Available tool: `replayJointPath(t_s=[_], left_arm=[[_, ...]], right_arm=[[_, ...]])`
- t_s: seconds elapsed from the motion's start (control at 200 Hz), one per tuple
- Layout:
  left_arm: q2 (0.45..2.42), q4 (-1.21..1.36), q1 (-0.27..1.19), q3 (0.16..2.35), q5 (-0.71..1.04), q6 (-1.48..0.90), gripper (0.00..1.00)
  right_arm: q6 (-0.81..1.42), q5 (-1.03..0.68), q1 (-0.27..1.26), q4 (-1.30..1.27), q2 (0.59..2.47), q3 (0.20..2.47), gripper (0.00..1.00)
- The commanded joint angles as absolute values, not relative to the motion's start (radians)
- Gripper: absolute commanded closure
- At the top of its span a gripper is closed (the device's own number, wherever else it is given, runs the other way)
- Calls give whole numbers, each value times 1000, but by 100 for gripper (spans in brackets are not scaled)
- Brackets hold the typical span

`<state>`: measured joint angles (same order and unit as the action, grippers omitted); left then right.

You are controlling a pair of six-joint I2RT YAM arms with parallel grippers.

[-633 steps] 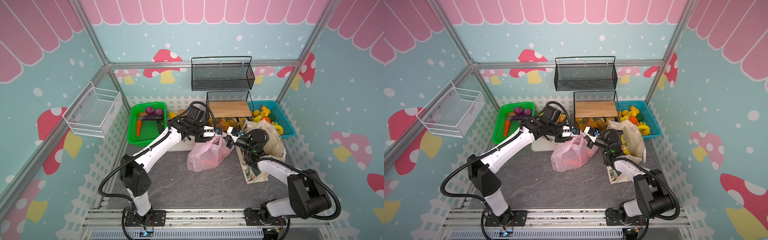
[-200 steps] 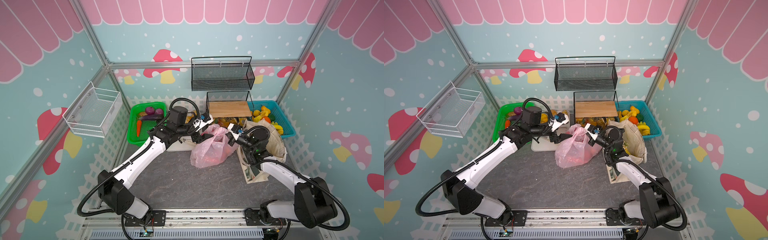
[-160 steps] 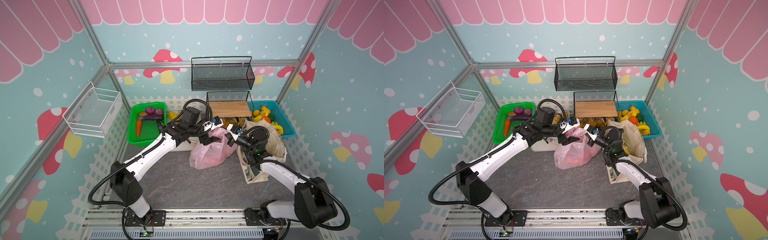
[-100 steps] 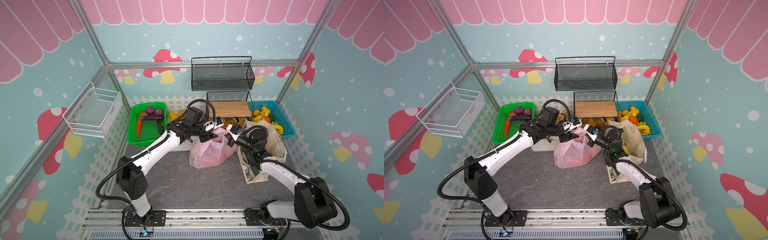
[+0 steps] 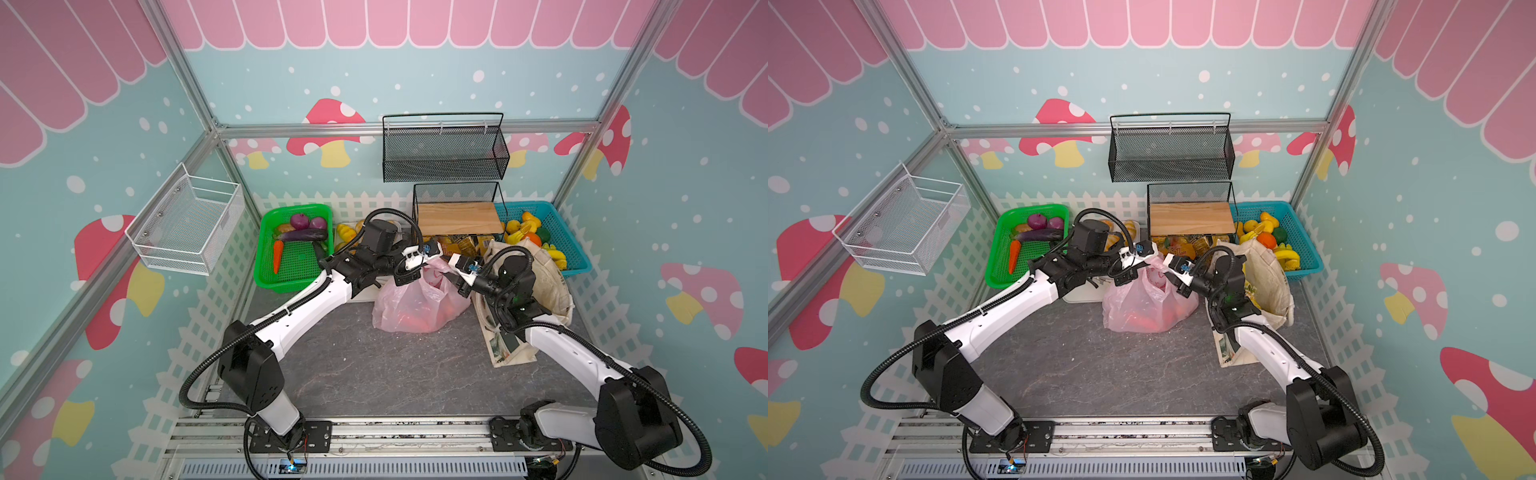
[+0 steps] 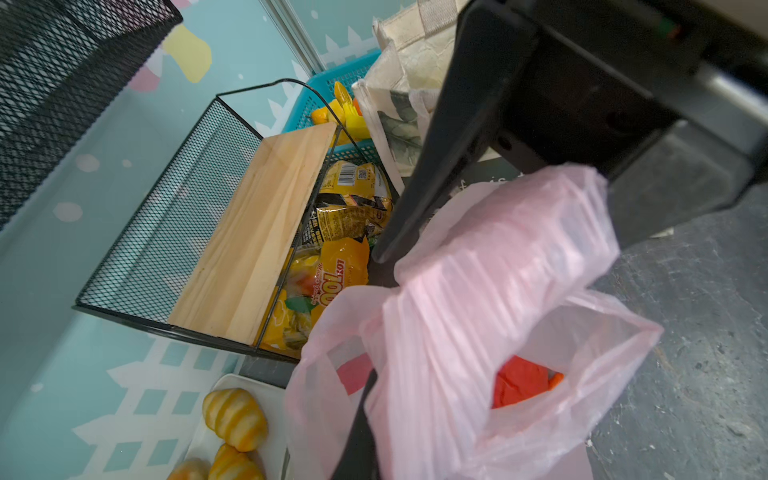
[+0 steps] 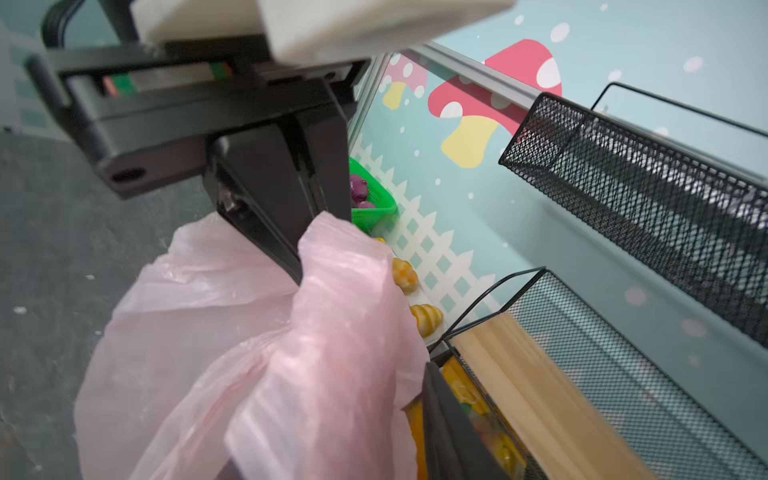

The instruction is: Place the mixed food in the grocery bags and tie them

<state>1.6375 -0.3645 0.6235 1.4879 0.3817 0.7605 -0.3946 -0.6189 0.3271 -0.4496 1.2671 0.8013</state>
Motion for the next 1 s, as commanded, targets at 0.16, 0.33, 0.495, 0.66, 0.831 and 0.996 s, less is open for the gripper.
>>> replayJointPath(t_s=[0.16,0.33,0.495,0.66,0.831,0.996], left_arm=[[1600,-298,620,1445,411,884,100],[1595,-299,623,1433,418,901,100],[1594,-301,623,1432,419,903,100],[1597,-304,627,1436,418,904,100],[1600,-304,626,1445,418,893,100],[1602,-305,626,1454,404,861,100]], right_arm=[[-485,-701,325,-302,1286,877,43],[-473,-741,326,-313,1360,927,44],[-488,-750,326,-312,1407,954,55],[-490,-756,327,-313,1436,975,60],[-466,-759,328,-317,1466,989,68],[-445,-730,337,-346,1471,977,86]])
